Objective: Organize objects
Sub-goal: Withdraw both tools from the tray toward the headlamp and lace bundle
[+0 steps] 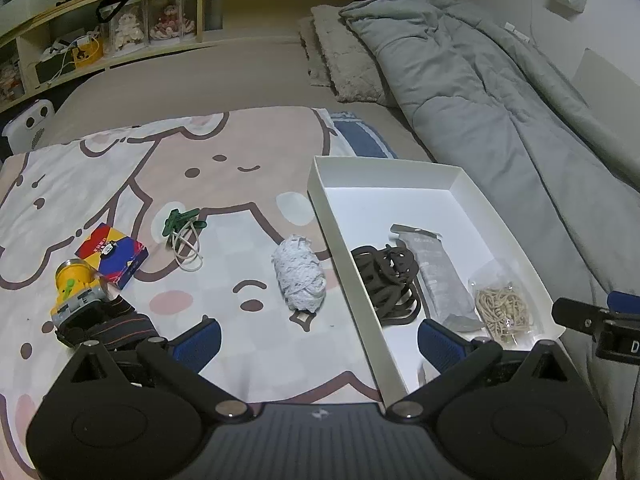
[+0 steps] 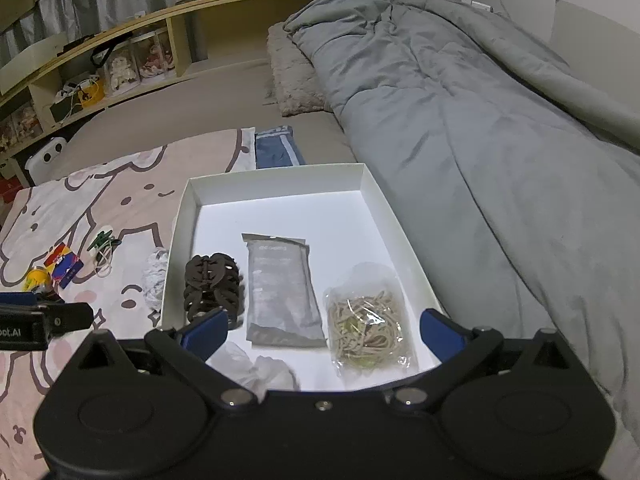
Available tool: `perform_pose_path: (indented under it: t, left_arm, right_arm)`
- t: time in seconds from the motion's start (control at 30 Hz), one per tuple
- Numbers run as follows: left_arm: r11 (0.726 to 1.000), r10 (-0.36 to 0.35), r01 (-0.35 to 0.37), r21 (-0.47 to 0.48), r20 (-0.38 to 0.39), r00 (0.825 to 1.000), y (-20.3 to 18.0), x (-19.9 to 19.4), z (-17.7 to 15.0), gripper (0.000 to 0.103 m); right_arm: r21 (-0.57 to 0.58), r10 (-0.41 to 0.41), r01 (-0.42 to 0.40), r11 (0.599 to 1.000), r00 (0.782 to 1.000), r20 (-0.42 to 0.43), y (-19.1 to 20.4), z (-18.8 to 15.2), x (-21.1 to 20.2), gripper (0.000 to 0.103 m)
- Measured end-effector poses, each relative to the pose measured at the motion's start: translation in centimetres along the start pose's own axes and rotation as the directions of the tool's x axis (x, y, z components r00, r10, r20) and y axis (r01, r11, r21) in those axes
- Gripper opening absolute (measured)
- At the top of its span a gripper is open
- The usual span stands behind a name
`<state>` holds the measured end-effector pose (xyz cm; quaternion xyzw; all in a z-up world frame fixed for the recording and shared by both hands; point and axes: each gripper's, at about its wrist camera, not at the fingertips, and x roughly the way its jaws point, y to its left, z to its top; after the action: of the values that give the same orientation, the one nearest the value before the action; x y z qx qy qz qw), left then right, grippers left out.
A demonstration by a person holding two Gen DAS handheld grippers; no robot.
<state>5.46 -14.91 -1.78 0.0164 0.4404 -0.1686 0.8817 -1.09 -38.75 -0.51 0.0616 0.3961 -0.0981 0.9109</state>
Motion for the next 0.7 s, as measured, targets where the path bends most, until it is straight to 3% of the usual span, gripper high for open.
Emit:
perform_pose_path:
  t: [0.43,0.7]
  left_arm:
    - [0.996,0.060,-0.058,-0.067,0.024,0.998,3.5,-0.6,-0.2,0.103]
    - [0.977,0.156,-0.148,-0.151,0.042,0.987,8.1,-1.8,-0.4,0.103]
  right_arm:
    - [-0.004,0.007,-0.007,1.000,1.000,0.014,1.2,0.0,0.8,0.103]
    - [-0.047,0.056,-0.055,0.997,0.998,0.034,4.6,0.8,2.2,0.103]
